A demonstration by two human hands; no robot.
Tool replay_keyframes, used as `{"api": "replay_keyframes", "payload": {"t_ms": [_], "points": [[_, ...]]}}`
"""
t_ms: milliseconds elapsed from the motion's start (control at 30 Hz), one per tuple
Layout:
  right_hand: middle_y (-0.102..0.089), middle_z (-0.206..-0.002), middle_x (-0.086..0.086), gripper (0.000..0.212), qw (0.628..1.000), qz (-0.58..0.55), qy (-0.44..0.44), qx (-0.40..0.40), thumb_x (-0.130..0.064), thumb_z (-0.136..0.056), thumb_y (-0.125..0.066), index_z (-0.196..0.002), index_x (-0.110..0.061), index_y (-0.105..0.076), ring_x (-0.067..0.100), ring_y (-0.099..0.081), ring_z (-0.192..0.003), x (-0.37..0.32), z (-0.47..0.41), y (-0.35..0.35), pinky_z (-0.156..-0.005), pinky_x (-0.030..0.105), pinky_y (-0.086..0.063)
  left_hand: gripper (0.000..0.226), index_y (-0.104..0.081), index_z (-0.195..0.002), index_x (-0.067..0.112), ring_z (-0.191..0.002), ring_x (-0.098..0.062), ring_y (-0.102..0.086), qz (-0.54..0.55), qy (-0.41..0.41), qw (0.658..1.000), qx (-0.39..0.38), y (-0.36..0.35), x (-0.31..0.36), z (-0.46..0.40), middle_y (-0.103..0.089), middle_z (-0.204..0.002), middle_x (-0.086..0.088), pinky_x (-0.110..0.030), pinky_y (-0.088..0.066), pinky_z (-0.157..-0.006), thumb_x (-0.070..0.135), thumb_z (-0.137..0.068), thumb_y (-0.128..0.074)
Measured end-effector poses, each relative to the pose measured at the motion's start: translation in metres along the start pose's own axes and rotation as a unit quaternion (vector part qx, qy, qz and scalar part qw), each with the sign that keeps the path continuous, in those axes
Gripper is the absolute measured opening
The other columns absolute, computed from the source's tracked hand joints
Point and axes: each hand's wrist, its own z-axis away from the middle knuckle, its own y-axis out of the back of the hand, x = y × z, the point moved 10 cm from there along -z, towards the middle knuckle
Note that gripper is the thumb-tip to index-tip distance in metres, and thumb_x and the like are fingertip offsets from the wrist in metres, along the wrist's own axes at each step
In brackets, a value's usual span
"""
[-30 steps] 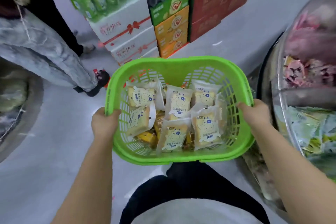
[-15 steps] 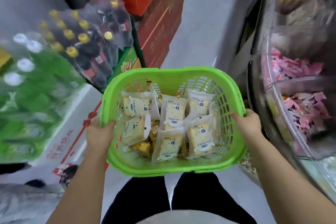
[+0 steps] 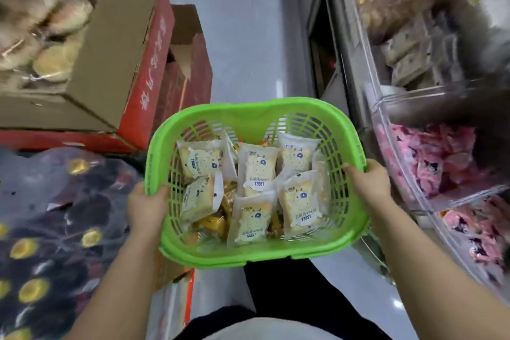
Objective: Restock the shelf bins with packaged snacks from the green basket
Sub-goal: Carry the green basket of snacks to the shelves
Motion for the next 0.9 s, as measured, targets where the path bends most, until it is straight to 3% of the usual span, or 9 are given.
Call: {"api": "replay_keyframes", "payload": {"t_ms": [167,233,333,467,600,700,900], "points": [[-0.068,-0.096,0.022,0.029,0.999,-0.023,-0.043,0.000,-0.027,-0.082,-0.067,-0.099,-0.004,-0.063,0.036,-0.064,-0.089,-0.061,-0.080,-0.013,-0.080,0.043,-0.052,0.028,-0.061,-0.108,0.000,-0.096,-0.037,-0.061,-0.037,-0.048,0.998,-0.031,-0.054,0.103,-0.089,-0.066,-0.103,-0.022,-0.040,-0.046,-0.082,0.018,-0.087,-0.060],[-0.067,-0.100,0.022,0.032,0.998,-0.018,-0.055,0.008,-0.026,-0.082,-0.066,-0.105,-0.003,-0.062,0.036,-0.064,-0.093,-0.084,-0.110,-0.022,-0.083,0.043,-0.051,0.030,-0.058,-0.111,0.000,-0.100,-0.037,-0.060,-0.057,-0.040,0.997,-0.040,-0.079,0.129,-0.127,-0.064,-0.108,-0.022,-0.039,-0.047,-0.085,0.020,-0.089,-0.059],[-0.066,-0.102,0.023,0.030,0.996,-0.037,-0.082,0.006,-0.021,-0.084,-0.065,-0.106,-0.002,-0.059,0.037,-0.063,-0.095,-0.110,-0.154,-0.047,-0.084,0.043,-0.051,0.031,-0.057,-0.111,0.001,-0.100,-0.038,-0.058,-0.094,-0.015,0.994,-0.044,-0.123,0.163,-0.188,-0.062,-0.111,-0.023,-0.033,-0.038,-0.075,0.022,-0.089,-0.058],[-0.064,-0.103,0.023,0.030,0.990,-0.038,-0.134,0.003,-0.015,-0.086,-0.059,-0.111,0.000,-0.057,0.037,-0.062,-0.094,-0.127,-0.215,-0.088,-0.081,0.042,-0.048,0.037,-0.058,-0.113,0.001,-0.103,-0.042,-0.059,-0.122,0.000,0.989,-0.089,-0.198,0.199,-0.276,-0.062,-0.114,-0.025,-0.044,-0.047,-0.089,0.027,-0.086,-0.062],[-0.060,-0.096,0.017,0.031,0.986,-0.035,-0.165,0.011,-0.015,-0.087,-0.057,-0.115,-0.002,-0.053,0.033,-0.060,-0.092,-0.139,-0.285,-0.123,-0.081,0.041,-0.047,0.030,-0.062,-0.100,0.003,-0.097,-0.043,-0.061,-0.090,0.014,0.991,-0.099,-0.267,0.218,-0.342,-0.064,-0.101,-0.027,-0.047,-0.049,-0.086,0.027,-0.084,-0.065],[-0.059,-0.098,0.018,0.030,0.987,-0.034,-0.154,0.000,-0.013,-0.088,-0.056,-0.115,-0.002,-0.052,0.032,-0.059,-0.091,-0.146,-0.344,-0.159,-0.080,0.040,-0.047,0.013,-0.056,-0.084,0.015,-0.092,-0.041,-0.062,-0.049,0.024,0.993,-0.101,-0.312,0.219,-0.380,-0.060,-0.085,-0.017,-0.044,-0.048,-0.081,0.024,-0.085,-0.065],[-0.055,-0.097,0.009,0.027,0.996,-0.020,-0.091,-0.009,-0.010,-0.090,-0.054,-0.115,-0.004,-0.050,0.023,-0.053,-0.088,-0.145,-0.469,-0.245,-0.075,0.029,-0.040,0.026,-0.059,-0.102,0.009,-0.095,-0.036,-0.062,-0.040,-0.005,0.995,-0.095,-0.412,0.190,-0.462,-0.064,-0.100,-0.021,-0.045,-0.048,-0.087,0.029,-0.086,-0.064]]}}
